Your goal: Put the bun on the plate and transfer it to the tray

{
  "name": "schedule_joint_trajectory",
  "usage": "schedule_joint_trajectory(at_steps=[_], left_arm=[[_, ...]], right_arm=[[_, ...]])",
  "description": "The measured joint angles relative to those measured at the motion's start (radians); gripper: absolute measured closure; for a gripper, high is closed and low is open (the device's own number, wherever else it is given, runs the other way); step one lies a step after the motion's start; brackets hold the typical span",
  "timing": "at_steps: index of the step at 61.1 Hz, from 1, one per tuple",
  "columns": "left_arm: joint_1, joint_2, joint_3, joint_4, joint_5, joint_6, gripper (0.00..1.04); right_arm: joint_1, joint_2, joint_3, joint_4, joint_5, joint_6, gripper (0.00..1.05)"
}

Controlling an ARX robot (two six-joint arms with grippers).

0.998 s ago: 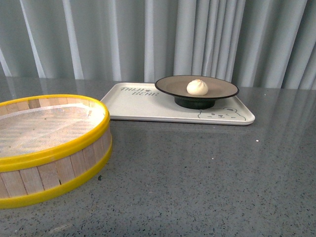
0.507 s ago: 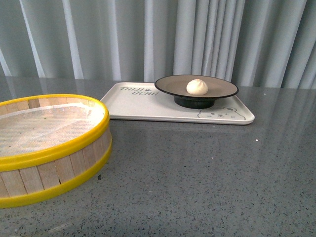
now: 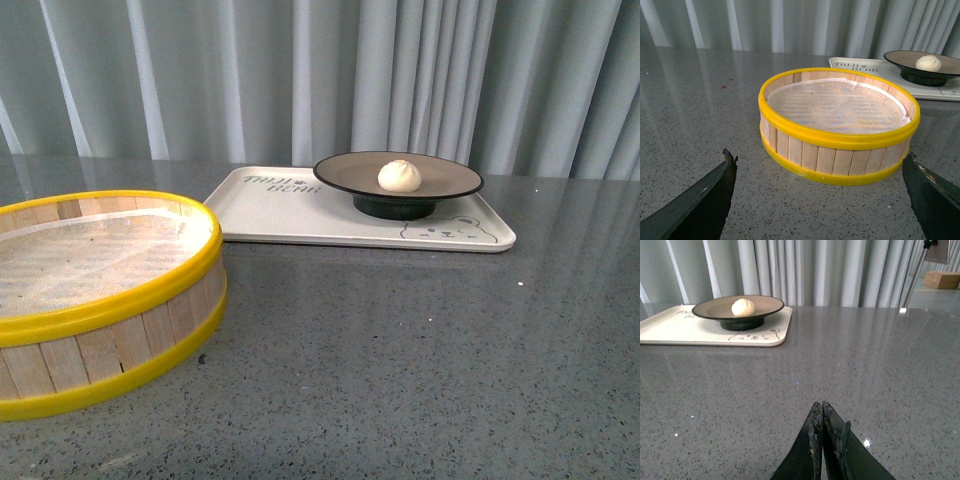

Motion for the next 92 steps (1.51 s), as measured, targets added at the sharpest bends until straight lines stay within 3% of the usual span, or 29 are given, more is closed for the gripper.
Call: schedule_joint_trajectory(at_steps=[5,27,62,92], left_arm=[[0.0,0.0,0.0,0.0,0.0,0.0,0.07],[0.0,0.0,0.0,0.0,0.0,0.0,0.07],[0.0,0.0,0.0,0.0,0.0,0.0,0.07],[0.0,0.0,0.0,0.0,0.0,0.0,0.07]], right_arm=[[0.0,-0.106,0.0,-0.139,0.0,-0.001,1.03],[0.0,-0.146,0.0,-0.15,0.0,0.0,1.03],[0.0,-0.146,0.0,-0.15,0.0,0.0,0.07],[0.0,-0.146,0.0,-0.15,0.0,-0.001,0.08]])
